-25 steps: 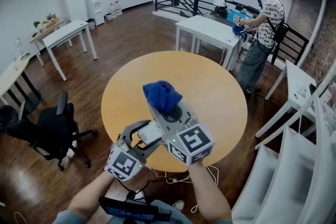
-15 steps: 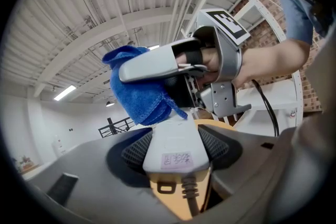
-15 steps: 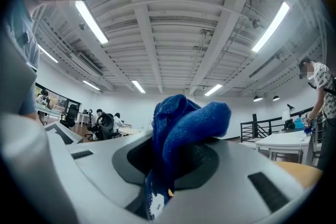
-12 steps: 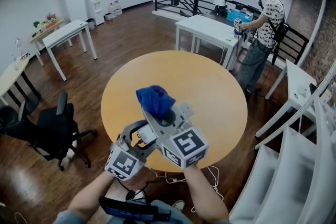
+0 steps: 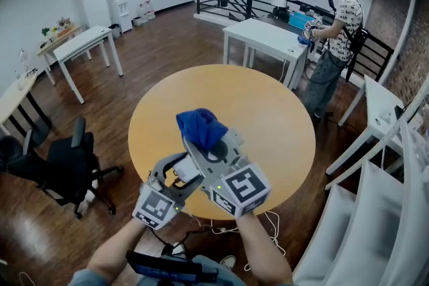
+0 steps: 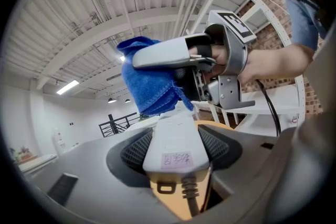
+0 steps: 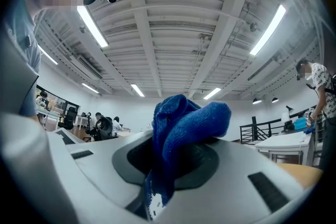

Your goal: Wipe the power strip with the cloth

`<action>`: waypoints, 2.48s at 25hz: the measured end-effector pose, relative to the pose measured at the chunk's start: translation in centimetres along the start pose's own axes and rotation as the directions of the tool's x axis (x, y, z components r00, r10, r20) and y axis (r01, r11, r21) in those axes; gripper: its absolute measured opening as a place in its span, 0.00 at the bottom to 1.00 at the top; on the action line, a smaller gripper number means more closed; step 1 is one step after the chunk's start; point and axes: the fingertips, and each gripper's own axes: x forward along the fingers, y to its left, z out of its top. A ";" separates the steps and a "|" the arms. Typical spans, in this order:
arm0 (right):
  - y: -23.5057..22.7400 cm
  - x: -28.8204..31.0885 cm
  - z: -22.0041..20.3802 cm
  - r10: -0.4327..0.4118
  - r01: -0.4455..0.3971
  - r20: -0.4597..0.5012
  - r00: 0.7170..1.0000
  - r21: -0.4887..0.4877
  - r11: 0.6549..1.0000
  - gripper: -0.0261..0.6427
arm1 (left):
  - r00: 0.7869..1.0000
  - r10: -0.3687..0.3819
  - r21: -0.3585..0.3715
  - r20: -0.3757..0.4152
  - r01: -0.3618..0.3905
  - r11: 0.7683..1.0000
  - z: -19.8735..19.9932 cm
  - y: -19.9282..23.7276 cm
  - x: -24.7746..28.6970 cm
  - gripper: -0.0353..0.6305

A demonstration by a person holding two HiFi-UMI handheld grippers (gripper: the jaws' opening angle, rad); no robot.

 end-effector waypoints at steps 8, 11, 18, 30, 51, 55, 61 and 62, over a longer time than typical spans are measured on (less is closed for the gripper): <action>0.9 -1.6 1.1 0.015 -0.016 0.047 0.999 0.014 1.000 0.13 | 1.000 0.024 -0.076 0.002 -0.024 0.997 -0.1 0.8 0.1 0.48; 2.4 -2.0 0.5 0.044 -0.045 0.041 0.998 0.029 0.999 0.13 | 1.000 0.028 -0.091 0.001 -0.028 0.995 -0.1 0.8 -0.1 0.48; 3.1 -3.2 -1.3 0.039 -0.041 0.039 0.998 0.068 0.997 0.13 | 0.999 0.040 -0.103 0.010 -0.039 0.994 -0.2 1.2 -0.1 0.48; 1.4 -0.6 -0.4 0.012 -0.011 -0.027 1.000 0.039 0.999 0.13 | 1.000 0.021 -0.007 0.012 -0.021 1.000 0.5 -0.1 0.2 0.48; -10.9 -5.1 3.2 -0.271 0.270 0.077 0.959 0.024 0.963 0.13 | 0.999 -0.003 0.000 0.050 0.003 1.000 1.3 -0.9 -1.3 0.47; -11.2 -5.4 3.1 -0.289 0.288 0.074 0.955 0.022 0.957 0.13 | 0.999 -0.006 0.002 0.048 0.006 1.000 1.2 -1.0 -1.5 0.47; -11.8 -6.6 3.7 -0.330 0.327 0.111 0.937 0.045 0.944 0.13 | 0.999 0.011 -0.024 0.052 -0.009 1.000 1.0 -0.5 -1.7 0.47; -11.9 -6.8 3.8 -0.335 0.332 0.113 0.935 0.049 0.942 0.13 | 0.998 0.016 -0.032 0.053 -0.014 0.999 0.9 -0.3 -1.7 0.47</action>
